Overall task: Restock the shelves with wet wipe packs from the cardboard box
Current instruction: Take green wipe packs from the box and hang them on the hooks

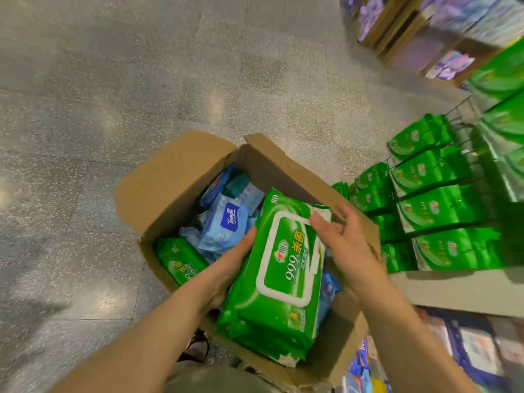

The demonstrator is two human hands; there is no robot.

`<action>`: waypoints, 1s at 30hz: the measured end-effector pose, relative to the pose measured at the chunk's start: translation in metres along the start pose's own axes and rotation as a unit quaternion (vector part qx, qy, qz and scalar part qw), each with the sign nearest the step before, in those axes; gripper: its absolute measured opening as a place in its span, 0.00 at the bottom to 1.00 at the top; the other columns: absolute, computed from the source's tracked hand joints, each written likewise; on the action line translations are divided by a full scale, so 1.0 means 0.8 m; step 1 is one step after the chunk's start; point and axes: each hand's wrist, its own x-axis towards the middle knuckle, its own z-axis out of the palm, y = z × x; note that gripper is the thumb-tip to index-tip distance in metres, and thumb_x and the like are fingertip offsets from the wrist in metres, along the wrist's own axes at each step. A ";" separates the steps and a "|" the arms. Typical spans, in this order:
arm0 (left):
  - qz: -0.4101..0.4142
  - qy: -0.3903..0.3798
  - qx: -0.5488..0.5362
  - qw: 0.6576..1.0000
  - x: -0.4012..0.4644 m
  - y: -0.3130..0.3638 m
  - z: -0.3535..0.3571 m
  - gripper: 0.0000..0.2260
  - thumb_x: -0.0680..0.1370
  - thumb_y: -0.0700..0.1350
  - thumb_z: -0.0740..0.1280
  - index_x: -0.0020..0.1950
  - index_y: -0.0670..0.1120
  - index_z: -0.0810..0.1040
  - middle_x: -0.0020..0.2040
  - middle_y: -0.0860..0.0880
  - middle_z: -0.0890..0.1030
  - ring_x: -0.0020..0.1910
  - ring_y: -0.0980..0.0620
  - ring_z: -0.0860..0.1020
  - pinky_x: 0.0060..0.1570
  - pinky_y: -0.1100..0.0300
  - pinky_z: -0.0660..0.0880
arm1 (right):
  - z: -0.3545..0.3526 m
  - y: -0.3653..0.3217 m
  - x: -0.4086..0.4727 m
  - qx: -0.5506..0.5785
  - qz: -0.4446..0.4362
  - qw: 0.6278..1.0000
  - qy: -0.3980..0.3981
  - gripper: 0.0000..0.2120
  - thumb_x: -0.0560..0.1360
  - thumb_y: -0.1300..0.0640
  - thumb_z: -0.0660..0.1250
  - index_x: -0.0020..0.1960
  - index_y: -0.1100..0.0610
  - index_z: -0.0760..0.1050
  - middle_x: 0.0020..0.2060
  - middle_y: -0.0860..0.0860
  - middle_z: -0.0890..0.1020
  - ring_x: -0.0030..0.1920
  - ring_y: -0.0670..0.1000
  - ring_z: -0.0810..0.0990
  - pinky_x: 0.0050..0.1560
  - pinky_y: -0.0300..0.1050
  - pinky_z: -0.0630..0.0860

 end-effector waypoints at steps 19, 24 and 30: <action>-0.121 -0.204 0.262 0.935 -0.102 -0.165 0.265 0.28 0.75 0.63 0.64 0.65 0.44 0.82 0.59 0.38 0.85 0.53 0.39 0.86 0.48 0.46 0.84 | -0.189 0.152 -0.281 0.420 -0.037 0.873 0.246 0.34 0.65 0.47 0.81 0.67 0.61 0.79 0.58 0.66 0.83 0.60 0.68 0.82 0.64 0.70 0.76; -0.115 -0.219 0.306 0.919 -0.181 -0.278 0.331 0.28 0.85 0.50 0.58 0.32 0.41 0.87 0.34 0.41 0.86 0.29 0.46 0.85 0.23 0.58 0.78 | -0.245 0.208 -0.406 0.447 -0.055 0.822 0.348 0.13 0.73 0.50 0.75 0.50 0.59 0.87 0.50 0.64 0.86 0.51 0.65 0.86 0.60 0.66 0.79; -0.129 -0.344 0.337 0.867 -0.311 -0.411 0.406 0.20 0.49 0.44 0.89 0.18 0.41 0.78 0.20 0.45 0.77 0.15 0.53 0.75 0.13 0.64 0.66 | -0.311 0.281 -0.565 0.433 -0.058 0.776 0.454 0.21 0.70 0.44 0.76 0.53 0.61 0.86 0.46 0.61 0.88 0.45 0.60 0.88 0.57 0.62 0.82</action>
